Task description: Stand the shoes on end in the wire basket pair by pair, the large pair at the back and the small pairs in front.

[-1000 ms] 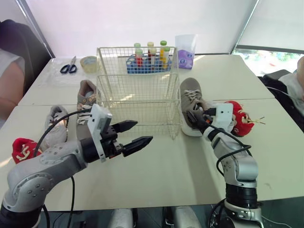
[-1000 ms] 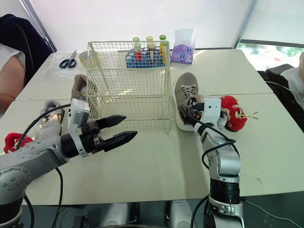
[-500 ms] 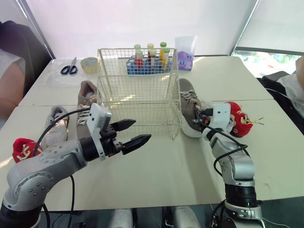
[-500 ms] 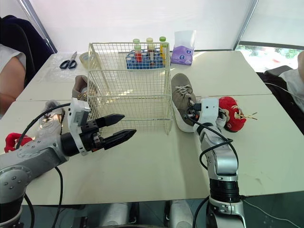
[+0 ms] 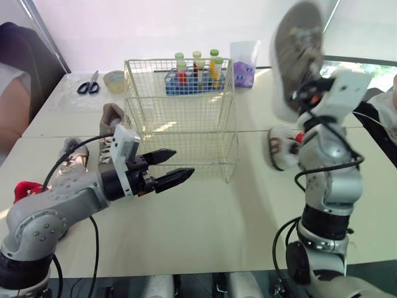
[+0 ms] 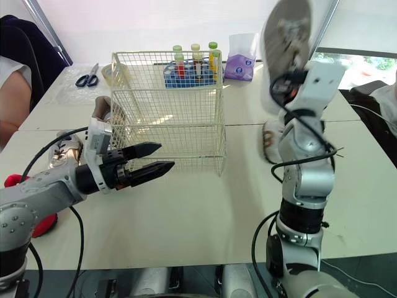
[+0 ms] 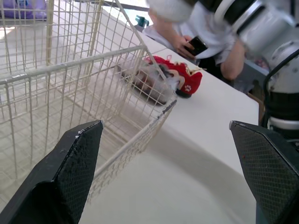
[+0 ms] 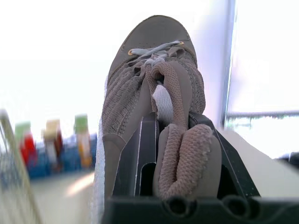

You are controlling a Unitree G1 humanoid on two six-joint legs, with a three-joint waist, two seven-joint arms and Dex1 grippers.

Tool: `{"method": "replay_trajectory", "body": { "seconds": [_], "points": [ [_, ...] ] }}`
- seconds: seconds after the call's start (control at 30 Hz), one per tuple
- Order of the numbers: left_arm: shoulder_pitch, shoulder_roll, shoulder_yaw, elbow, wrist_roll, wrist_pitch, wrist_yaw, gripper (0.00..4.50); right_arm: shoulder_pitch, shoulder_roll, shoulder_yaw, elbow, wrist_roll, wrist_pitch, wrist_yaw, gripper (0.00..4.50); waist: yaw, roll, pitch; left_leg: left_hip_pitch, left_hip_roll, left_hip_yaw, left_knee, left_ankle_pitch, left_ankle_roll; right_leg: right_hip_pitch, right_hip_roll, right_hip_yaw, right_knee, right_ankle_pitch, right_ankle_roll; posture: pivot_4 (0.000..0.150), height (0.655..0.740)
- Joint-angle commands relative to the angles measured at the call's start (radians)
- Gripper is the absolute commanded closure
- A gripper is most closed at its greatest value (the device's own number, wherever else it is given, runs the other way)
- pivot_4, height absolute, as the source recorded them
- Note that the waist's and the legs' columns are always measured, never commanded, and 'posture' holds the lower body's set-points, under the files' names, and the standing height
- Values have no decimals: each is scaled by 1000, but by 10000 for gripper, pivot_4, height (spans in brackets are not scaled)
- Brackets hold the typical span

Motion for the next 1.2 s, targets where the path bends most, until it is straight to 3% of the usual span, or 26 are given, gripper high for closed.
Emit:
{"method": "replay_trajectory", "body": {
  "seconds": [0.03, 0.23, 0.37, 0.67, 0.83, 1.17, 1.2],
  "points": [
    [-99, 74, 138, 105, -90, -3, -39, 0, -171, -135, -27, 87, 82, -147, 195, 40773, -2, 0, 5, 0, 0, 0, 1, 0, 0, 0, 0, 0, 0, 0, 0, 1500, 7400],
    [-271, 219, 240, 370, -43, 5, -125, 0, -362, -252, 6, 296, 272, -258, 580, 40773, -20, 0, 11, 1, 0, 0, 0, 0, 0, 0, 2, 0, 0, 0, 0, 1500, 7400],
    [-355, 235, 249, 445, -61, 32, -157, 0, -415, -274, 78, 300, 379, -225, 800, 40773, -26, -1, 12, 1, 1, 1, -1, 0, 0, 0, 1, 1, 0, 0, 0, 1500, 7400],
    [-524, 73, 234, 431, -112, 19, -12, 0, -367, -127, 205, 243, 349, -309, 800, 40773, -18, -5, 14, 0, 1, 1, 1, 0, 0, 1, -3, 0, 2, 0, 1, 1500, 7400],
    [-587, 1, 237, 476, -41, -43, 37, 0, -329, -116, 233, 203, 352, -301, 806, 40773, -20, -7, 15, 0, 1, 1, 2, 2, -3, 2, -3, 1, 2, 0, 1, 1500, 7400],
    [-672, -81, 262, 553, -56, -65, 86, 0, -279, -119, 265, 149, 334, -286, 796, 40773, -21, -7, 15, 1, 1, 0, 2, 3, -5, 1, -2, 1, 4, 0, 1, 1500, 7400],
    [-673, -84, 264, 560, -55, -68, 86, 4212, -276, -120, 268, 146, 332, -285, 797, 40902, -21, -7, 15, 1, 1, 0, 2, 3, -5, 1, -2, 1, 4, 0, 1, 1500, 7400]
  ]
}}
